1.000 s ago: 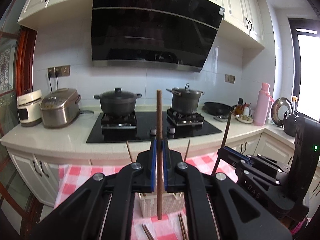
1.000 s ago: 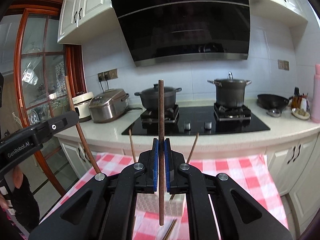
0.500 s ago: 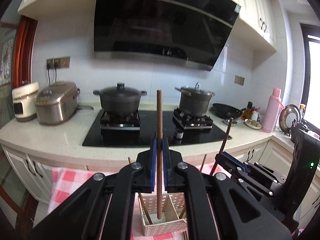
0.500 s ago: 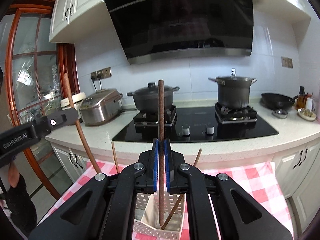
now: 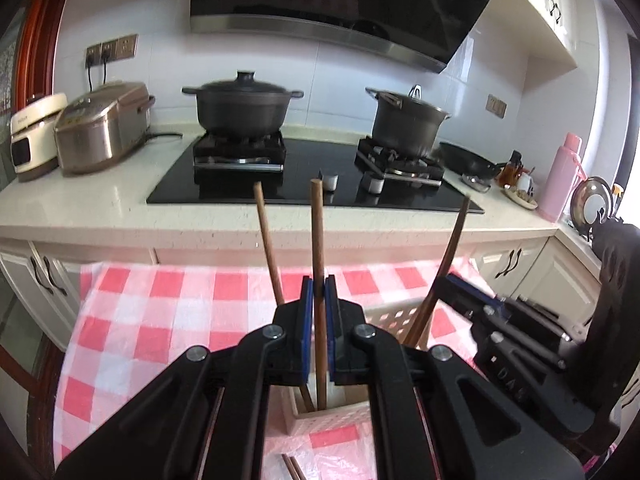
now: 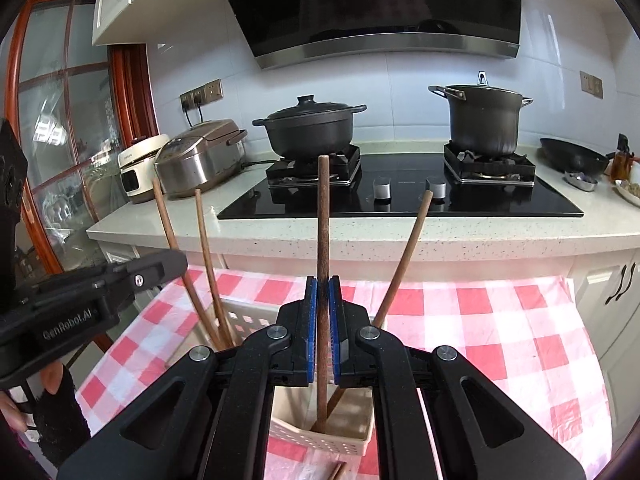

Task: Organize utensils
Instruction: 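Lower the chopsticks into the caddy, open both tools and withdraw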

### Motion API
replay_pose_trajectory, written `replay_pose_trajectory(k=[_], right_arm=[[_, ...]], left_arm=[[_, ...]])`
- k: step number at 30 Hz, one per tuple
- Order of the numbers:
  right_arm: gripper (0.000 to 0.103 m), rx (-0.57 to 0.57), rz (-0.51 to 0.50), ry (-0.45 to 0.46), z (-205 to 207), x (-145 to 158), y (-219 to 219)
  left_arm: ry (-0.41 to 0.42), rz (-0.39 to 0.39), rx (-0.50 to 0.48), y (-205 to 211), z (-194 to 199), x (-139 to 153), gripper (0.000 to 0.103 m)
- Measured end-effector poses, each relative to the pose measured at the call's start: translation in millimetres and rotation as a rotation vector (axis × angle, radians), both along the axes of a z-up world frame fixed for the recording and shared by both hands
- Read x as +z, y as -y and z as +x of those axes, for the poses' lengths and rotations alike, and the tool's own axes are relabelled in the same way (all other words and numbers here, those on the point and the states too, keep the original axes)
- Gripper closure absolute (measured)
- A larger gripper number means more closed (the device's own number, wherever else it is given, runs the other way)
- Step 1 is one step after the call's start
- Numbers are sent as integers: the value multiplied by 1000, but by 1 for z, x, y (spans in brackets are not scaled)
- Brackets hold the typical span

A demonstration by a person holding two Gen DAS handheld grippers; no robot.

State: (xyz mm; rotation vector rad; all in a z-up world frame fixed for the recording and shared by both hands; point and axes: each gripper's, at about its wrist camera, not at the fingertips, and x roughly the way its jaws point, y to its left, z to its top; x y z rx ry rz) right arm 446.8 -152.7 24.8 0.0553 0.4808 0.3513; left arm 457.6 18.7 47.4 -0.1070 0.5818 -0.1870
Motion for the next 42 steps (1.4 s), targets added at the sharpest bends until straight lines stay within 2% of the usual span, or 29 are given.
replay_pose_trajectory(k=[6,10,12,13,15,19,21,22,24,27,33,37,42], right_arm=[[96,-3,15,-16,4,-1,3],[89,-20,33,-15,0,10,11],[86,-24,31,3,-8,17,14],[81,-26,29,12,-14,21,16],[73,-22,31,11,-25,28,20],[72,-13,32,30,-54,35,22],[66,1,31,36,-72,34,21],[60,7,28,38,-78,33,20],[58,17,19,43,-95,29,19],[58,26,16,38,-118,19,18],[53,34,13,-5,-148,-12,17],[48,44,22,-45,-165,-35,14],[47,23,14,-85,-174,-60,13]], left_arm=[[-8,10,9,0,-2,-9,97],[17,6,34,-7,-10,4,93],[47,10,49,-11,-21,15,87],[59,12,55,-12,-26,20,84],[90,17,72,-16,-40,29,70],[147,45,94,-16,-74,37,55],[166,71,99,-13,-90,36,44],[175,86,102,-11,-100,34,39],[190,108,111,-9,-116,28,24],[192,124,131,-11,-137,15,17],[129,117,145,-20,-169,-29,7],[97,117,139,-20,-183,-57,5],[54,118,142,-18,-191,-85,5]])
